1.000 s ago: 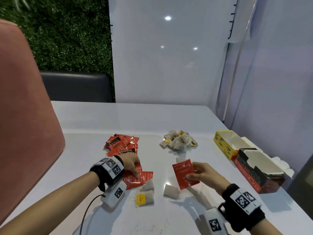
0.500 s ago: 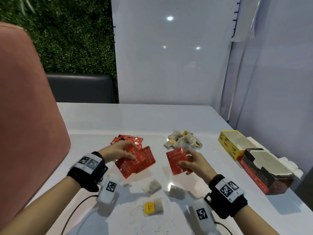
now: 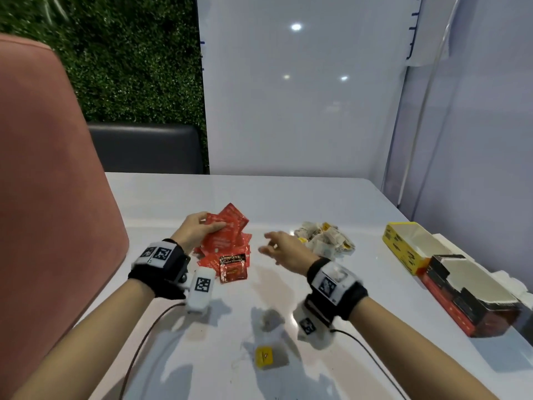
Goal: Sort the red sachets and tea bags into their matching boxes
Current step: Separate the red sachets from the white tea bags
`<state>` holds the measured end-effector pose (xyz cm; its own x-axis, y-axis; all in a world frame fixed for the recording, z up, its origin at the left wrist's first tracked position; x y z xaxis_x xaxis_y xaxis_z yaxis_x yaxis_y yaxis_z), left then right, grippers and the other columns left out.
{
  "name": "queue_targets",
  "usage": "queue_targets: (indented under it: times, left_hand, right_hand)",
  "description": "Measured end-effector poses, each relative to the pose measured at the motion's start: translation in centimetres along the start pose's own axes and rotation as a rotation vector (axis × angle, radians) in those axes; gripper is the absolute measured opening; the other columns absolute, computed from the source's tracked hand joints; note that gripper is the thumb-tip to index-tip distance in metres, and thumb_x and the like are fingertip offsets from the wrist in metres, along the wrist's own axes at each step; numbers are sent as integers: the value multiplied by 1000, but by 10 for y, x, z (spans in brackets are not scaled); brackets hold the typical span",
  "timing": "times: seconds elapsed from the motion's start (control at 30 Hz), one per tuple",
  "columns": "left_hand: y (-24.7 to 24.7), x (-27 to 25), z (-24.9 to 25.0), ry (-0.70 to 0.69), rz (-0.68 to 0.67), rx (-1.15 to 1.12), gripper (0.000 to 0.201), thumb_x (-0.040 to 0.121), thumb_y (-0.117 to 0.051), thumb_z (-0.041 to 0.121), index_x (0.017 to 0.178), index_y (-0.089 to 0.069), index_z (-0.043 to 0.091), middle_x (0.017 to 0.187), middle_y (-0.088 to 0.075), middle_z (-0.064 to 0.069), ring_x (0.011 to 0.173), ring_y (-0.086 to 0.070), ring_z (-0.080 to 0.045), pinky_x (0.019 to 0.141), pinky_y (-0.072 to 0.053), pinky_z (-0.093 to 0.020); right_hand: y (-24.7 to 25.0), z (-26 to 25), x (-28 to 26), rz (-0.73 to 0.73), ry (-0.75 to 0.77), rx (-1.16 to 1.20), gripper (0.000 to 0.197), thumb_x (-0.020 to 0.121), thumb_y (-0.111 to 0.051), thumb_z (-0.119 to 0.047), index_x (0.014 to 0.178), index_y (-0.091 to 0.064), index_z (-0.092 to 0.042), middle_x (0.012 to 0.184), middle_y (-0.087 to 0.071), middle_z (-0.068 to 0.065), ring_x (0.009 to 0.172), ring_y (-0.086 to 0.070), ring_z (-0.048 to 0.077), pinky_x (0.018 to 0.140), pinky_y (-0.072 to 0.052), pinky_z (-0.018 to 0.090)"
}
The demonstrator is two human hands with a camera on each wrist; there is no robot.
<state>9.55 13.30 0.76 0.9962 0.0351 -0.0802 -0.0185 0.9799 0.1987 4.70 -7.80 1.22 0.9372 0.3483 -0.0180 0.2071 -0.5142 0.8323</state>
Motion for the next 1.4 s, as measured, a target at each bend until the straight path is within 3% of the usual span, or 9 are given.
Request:
queue_targets:
  times: [0.2,0.33,0.47,0.6,0.87,1.1,1.2,1.3,1.4]
  left_hand:
    - [14,41,-19,124,180,514,55,78,-74,15,121,-42,6,121,-55,-17,100,-56,-31,70,-44,-30]
    - [1,55,-36,269,70,717,83,76,-76,27,137,-24,3,133,-47,-23,117,-52,-39,95,-45,-45]
    - [-25,53,-30,106,228,864,92,78,-69,45,142,-19,2,143,-31,-25,133,-26,-40,107,-28,-48]
    - [-50,39,-13,-90,146,957,88,85,-58,49,147,-11,7,150,-20,-20,138,-15,-35,111,-18,-48]
    - [-102,12,16,-182,-181,952,80,88,-58,39,149,-12,14,152,-20,-15,141,-14,-30,111,-21,-49]
    - [-137,0,-12,-287,-571,1191,53,89,-58,34,138,-40,31,142,-40,-9,129,-36,-25,109,-31,-46]
    - [-149,3,-16,-233,-607,1127,72,86,-61,39,146,-23,29,145,-33,-11,131,-34,-27,109,-32,-44]
    - [-169,24,0,-162,-575,967,105,78,-70,42,150,4,23,150,-21,-16,137,-29,-31,112,-29,-41]
    - [-192,44,15,-121,-508,907,117,74,-76,37,149,13,21,150,-17,-18,136,-30,-34,110,-33,-42]
  right_hand:
    - [-27,65,-67,-393,-131,-513,82,85,-58,-48,147,-14,-19,144,-29,18,132,-32,35,106,-34,47]
    - [-53,62,-89,-451,-163,-523,110,71,-69,-57,148,1,-22,146,-20,14,134,-23,36,103,-33,50]
    - [-74,50,-74,-423,-81,-516,116,67,-74,-55,146,7,-29,146,-15,15,134,-16,36,101,-33,53]
    - [-75,36,-60,-451,1,-542,100,70,-75,-48,145,-11,-30,138,-24,17,128,-23,37,95,-39,53]
    - [-71,41,-51,-337,177,-385,34,84,-62,-11,117,-52,-10,107,-42,16,105,-50,37,80,-43,39]
    - [-16,88,-54,-267,-8,-119,27,81,-67,-13,107,-60,-6,102,-61,12,100,-60,30,80,-47,31]
    - [35,113,-46,-106,-120,148,21,78,-71,-9,98,-63,-10,89,-61,3,74,-64,16,64,-54,17]
    - [82,134,-16,190,-173,202,22,73,-76,-11,73,-61,-28,75,-61,2,69,-62,17,71,-59,33]
    - [110,149,20,320,-242,294,22,73,-74,-3,68,-59,-18,83,-66,19,75,-68,31,76,-58,47]
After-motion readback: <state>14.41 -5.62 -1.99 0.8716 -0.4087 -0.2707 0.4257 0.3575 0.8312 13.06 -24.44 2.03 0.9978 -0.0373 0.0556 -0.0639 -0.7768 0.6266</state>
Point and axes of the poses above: each hand's wrist, its own x-axis towards the middle knuckle, its own y-axis out of the back of the hand, z = x × y, the point moved 2 cm from there along x, towards the middle knuckle
